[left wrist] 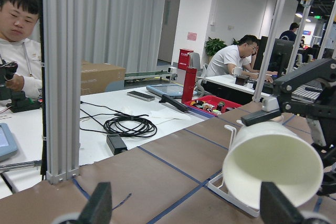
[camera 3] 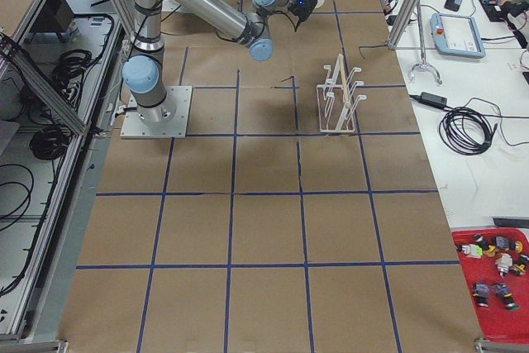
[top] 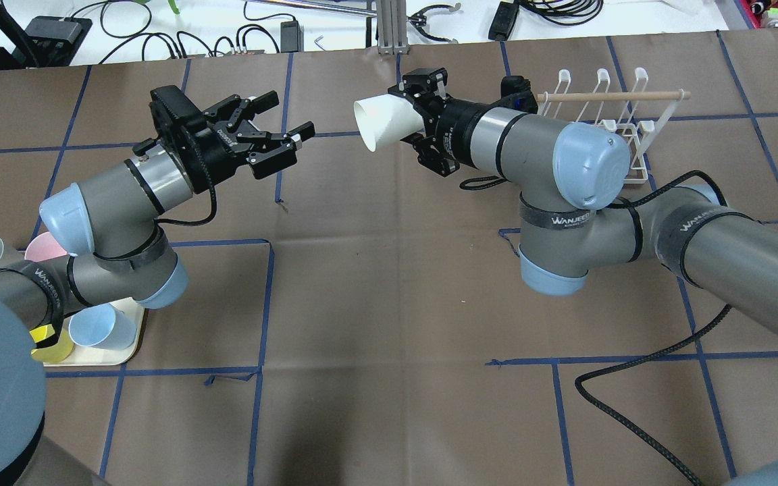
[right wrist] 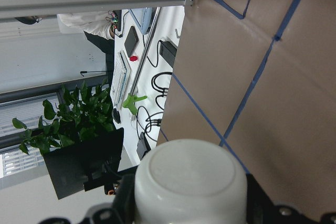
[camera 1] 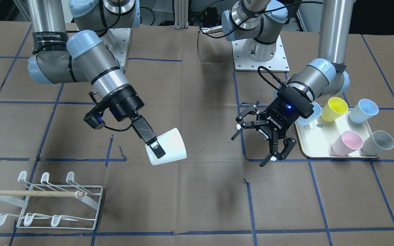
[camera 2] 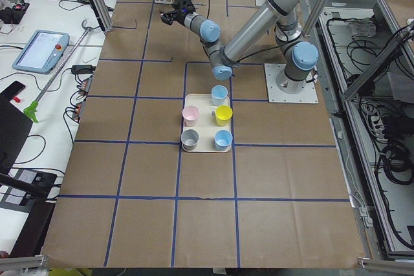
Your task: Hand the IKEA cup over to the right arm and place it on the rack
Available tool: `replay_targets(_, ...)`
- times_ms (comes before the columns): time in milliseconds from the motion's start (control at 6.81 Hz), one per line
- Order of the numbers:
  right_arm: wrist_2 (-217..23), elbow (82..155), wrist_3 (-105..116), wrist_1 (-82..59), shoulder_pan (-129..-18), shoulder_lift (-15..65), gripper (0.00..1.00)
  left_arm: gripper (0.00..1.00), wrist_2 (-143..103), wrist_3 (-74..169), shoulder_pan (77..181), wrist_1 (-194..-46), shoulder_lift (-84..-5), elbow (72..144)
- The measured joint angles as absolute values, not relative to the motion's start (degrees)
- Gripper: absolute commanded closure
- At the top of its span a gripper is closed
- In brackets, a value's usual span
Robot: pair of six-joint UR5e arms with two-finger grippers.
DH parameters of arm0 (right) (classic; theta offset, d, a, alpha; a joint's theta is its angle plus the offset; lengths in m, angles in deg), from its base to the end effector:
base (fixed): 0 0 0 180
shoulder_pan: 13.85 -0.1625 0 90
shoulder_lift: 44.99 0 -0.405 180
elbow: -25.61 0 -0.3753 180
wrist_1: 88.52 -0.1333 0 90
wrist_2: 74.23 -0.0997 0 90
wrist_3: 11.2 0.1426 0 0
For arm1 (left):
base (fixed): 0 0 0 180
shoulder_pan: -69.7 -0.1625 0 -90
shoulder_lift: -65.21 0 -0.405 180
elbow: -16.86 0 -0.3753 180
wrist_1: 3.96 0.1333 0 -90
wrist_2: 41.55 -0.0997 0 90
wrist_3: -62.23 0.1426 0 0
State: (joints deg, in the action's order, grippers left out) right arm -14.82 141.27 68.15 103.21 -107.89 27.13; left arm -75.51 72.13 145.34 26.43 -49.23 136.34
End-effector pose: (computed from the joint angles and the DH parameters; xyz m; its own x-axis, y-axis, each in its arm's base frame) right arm 0.2443 -0.5374 0.3094 -0.1896 0.4258 -0.8847 0.8071 0.5807 0.1066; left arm -0.1194 -0.5482 0.2875 -0.7359 0.6557 0.1686 0.0279 0.2782 -0.9601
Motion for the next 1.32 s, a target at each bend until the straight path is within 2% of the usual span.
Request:
replay_targets(294, -14.27, 141.26, 53.37, 102.99, -102.91, 28.00, 0.66, 0.01, -85.79, 72.16, 146.06, 13.59, -49.46, 129.85)
replay_targets(588, -11.57, 141.17, 33.98, 102.78, -99.87, 29.19, 0.66, 0.01, -98.53, 72.16, 150.27, -2.72, -48.47, 122.28)
replay_targets(1029, -5.40, 138.39, 4.91, 102.70, -96.75, 28.94, 0.66, 0.01, -124.40, 72.08, 158.72, -43.51, -44.70, 107.99)
replay_targets(1322, -4.98, 135.23, -9.94, 102.76, -94.67, 26.90, 0.66, 0.01, -130.64, 72.02, 160.58, -66.41, -40.17, 104.11)
